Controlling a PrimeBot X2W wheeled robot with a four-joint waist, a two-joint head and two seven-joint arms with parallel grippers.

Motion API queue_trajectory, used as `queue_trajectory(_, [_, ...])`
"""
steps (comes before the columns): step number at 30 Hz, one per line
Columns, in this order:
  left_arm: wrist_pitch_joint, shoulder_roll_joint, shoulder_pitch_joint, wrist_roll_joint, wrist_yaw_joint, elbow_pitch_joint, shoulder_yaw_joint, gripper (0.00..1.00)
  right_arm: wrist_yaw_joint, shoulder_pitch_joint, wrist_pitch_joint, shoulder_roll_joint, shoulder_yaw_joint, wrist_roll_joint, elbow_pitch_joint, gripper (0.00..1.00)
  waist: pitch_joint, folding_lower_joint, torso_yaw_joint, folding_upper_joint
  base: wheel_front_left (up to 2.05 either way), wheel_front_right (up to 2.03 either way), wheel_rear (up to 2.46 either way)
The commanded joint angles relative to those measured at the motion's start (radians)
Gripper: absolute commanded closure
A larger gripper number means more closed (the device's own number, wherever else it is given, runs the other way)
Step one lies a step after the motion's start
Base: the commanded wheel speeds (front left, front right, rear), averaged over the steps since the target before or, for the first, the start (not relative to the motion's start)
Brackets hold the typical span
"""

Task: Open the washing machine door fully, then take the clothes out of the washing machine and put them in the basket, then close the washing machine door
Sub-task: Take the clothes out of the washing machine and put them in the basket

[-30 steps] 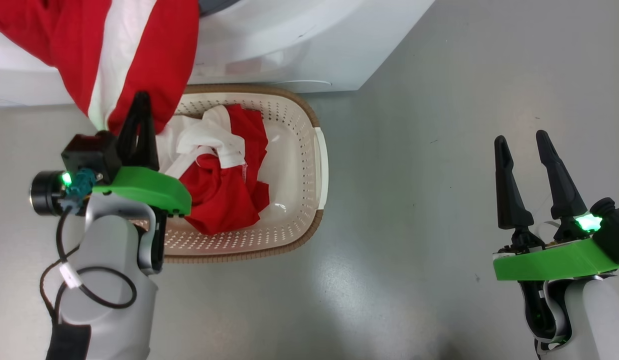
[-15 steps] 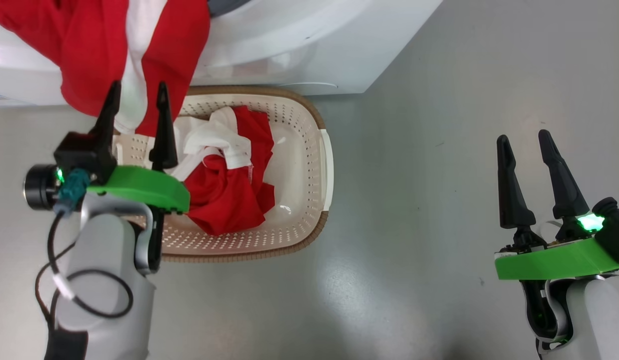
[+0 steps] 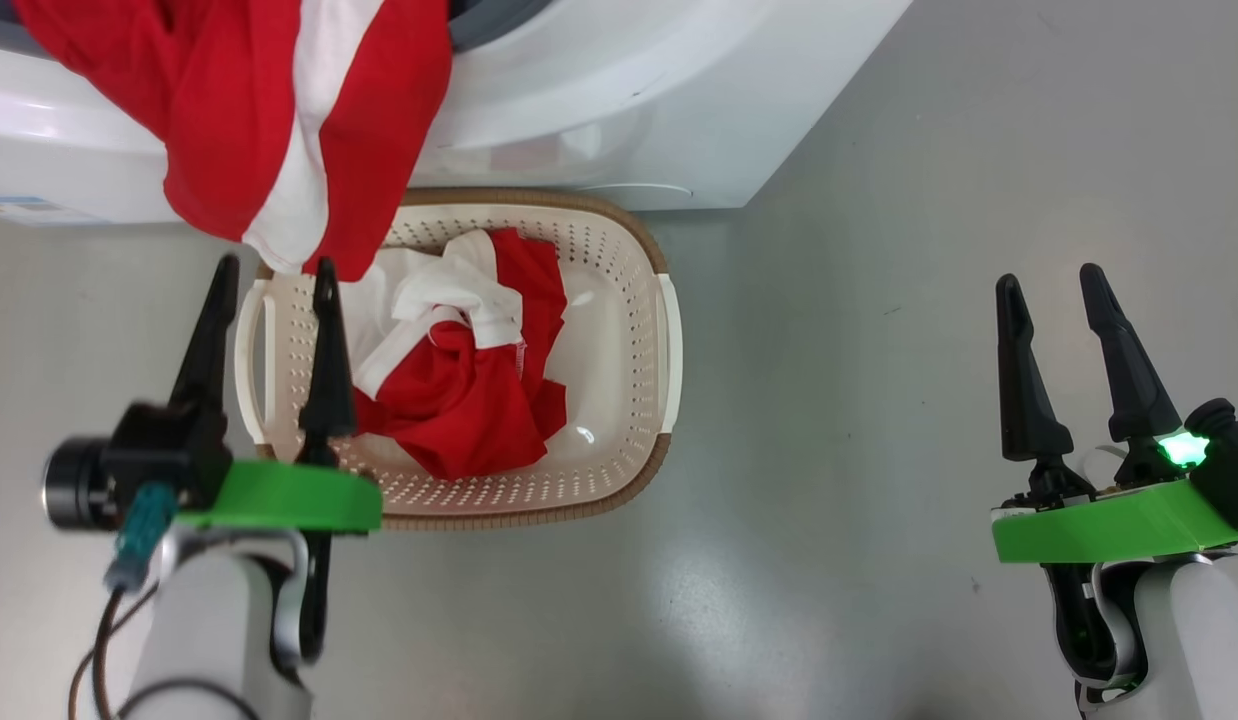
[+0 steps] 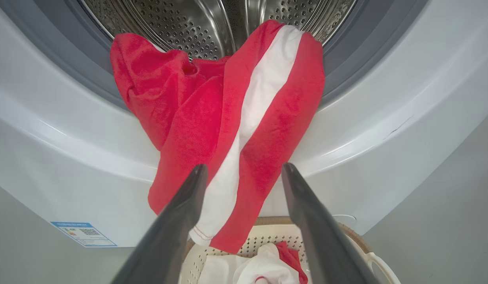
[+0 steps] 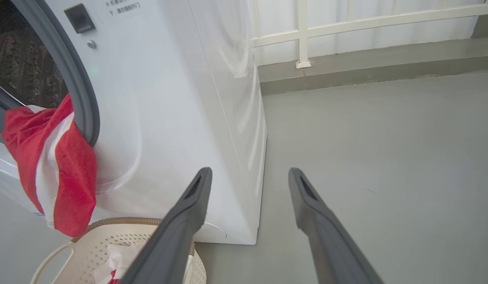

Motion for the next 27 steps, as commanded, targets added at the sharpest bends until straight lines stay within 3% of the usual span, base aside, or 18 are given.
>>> queue_trajectory(1, [-0.004,0.026,0.039,0.01,0.009,-0.038,0.032,0.0,0.006,0.026,-0.006,0.0,0.021,-0.011,-0.022,0.0,-0.004,0.0,0.001,0.0,0.0,0.0,0.0])
queue_trajectory(14, [-0.004,0.026,0.15,-0.017,0.044,-0.169,0.016,0.0,0.006,0.038,-0.006,0.0,0.013,-0.015,-0.026,0.0,-0.006,0.0,0.013,0.0,0.0,0.0,0.0])
queue_trajectory(21, [-0.004,0.026,0.125,-0.019,0.036,-0.166,0.013,0.0,0.006,0.03,-0.006,0.0,0.017,-0.012,-0.025,0.0,0.0,0.0,0.009,0.0,0.0,0.0,0.0])
queue_trajectory(27, [-0.004,0.027,0.057,-0.009,0.003,-0.178,0.02,0.0,0.006,0.024,-0.006,0.0,0.013,-0.009,-0.026,0.0,0.009,0.0,0.011,0.0,0.0,0.0,0.0])
